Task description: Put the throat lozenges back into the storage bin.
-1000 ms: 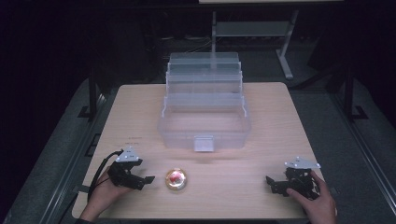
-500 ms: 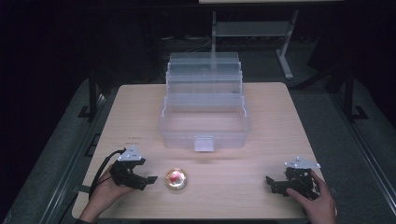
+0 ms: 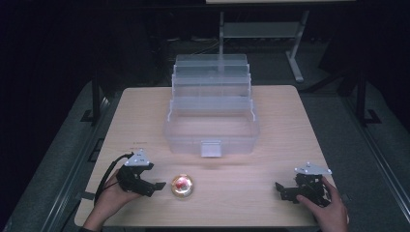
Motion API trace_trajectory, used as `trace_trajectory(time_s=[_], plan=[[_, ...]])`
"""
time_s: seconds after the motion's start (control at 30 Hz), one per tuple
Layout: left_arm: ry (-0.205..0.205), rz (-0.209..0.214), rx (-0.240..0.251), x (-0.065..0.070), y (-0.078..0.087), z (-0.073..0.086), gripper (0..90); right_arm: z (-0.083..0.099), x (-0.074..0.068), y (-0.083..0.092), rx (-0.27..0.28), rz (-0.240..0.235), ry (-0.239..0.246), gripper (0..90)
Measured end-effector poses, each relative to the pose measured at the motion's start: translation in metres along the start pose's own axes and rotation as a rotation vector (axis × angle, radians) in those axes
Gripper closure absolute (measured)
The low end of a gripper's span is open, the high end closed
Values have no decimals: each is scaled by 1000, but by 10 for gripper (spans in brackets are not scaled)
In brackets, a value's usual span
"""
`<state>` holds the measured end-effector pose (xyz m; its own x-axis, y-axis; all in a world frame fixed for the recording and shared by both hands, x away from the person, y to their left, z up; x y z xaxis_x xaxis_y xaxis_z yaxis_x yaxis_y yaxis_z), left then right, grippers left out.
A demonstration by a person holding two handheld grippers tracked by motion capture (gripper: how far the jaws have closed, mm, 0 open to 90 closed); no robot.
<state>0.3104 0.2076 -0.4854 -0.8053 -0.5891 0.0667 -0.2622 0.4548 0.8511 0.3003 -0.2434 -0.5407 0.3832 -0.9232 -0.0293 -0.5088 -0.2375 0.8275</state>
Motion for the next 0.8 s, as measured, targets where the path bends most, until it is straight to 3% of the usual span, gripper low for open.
trace_trajectory(time_s=[0.8], plan=[[-38,34,-5,13,-7,-18,129,0,0,0,0,1,-2,0]])
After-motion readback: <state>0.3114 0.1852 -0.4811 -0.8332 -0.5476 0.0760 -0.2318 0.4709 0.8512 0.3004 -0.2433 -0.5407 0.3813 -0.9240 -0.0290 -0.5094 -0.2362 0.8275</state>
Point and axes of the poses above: each handheld gripper's, and its own axes: y roughly backward along the jaws, z roughly out of its underside, x roughly to its right, the point moved 8 cm from there along -y, roughly forward along the jaws, and after that the axes turned 10 degrees about -x, right-handed, at the moved point
